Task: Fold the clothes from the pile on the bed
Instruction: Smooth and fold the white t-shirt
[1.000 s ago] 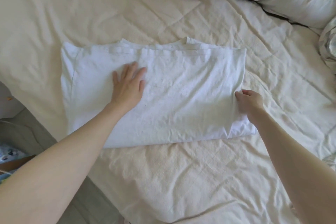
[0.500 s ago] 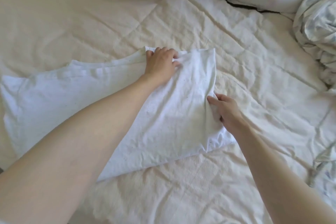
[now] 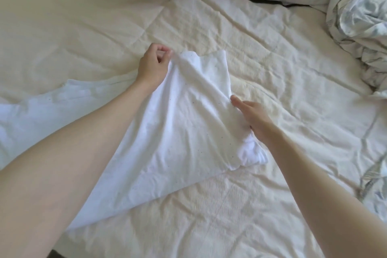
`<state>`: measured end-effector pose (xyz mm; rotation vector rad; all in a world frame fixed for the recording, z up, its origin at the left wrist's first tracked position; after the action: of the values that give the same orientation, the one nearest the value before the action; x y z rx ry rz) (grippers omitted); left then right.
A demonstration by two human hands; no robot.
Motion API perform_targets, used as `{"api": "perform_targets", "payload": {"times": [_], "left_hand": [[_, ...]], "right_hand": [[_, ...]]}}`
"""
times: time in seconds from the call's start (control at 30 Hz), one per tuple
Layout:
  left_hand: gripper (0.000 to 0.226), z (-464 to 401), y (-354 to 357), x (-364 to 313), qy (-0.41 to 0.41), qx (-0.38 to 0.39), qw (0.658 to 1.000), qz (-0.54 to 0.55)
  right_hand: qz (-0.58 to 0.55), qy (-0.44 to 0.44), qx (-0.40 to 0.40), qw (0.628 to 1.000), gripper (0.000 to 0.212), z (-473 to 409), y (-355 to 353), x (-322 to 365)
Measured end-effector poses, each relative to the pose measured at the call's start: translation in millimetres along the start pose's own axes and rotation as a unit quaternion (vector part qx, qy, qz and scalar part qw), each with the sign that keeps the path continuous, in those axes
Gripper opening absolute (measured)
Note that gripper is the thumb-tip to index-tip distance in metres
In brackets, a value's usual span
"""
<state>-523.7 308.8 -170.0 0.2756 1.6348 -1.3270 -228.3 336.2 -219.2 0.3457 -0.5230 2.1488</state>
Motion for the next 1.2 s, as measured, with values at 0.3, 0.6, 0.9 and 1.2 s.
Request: {"api": "perform_targets", "payload": {"times": [0.3, 0.6, 0.9, 1.2], "left_hand": [[0.021, 53, -89, 57, 0.079, 0.051, 0.962, -0.258], [0.018, 84, -156, 97, 0.084, 0.042, 0.935, -0.342], [0.025, 82, -207, 126, 0.023, -0.02, 0.966, -0.256], [0.023, 92, -253, 191, -0.029, 0.031, 0.965, -0.259]], "right_hand": [[-0.099, -0.075, -0.108, 0.986, 0.026, -16, 1, 78], [0.139, -0.131, -0.341, 0.92, 0.039, 20, 19, 89], [0.459, -0.365, -0.218, 0.78, 0.053, 84, 179, 93], [0.546, -0.349, -0.157, 0.746, 0.059, 87, 252, 68]]}}
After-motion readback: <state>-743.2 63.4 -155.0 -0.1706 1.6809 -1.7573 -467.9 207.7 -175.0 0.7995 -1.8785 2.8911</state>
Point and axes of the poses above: each hand's wrist, its own z-axis away from the middle knuckle, its own y-axis out of the palm, x = y × z, the point moved 8 cm from there along -z, towards the middle knuckle, and after that the axes turned 11 degrees about y, right-handed, at the moved point
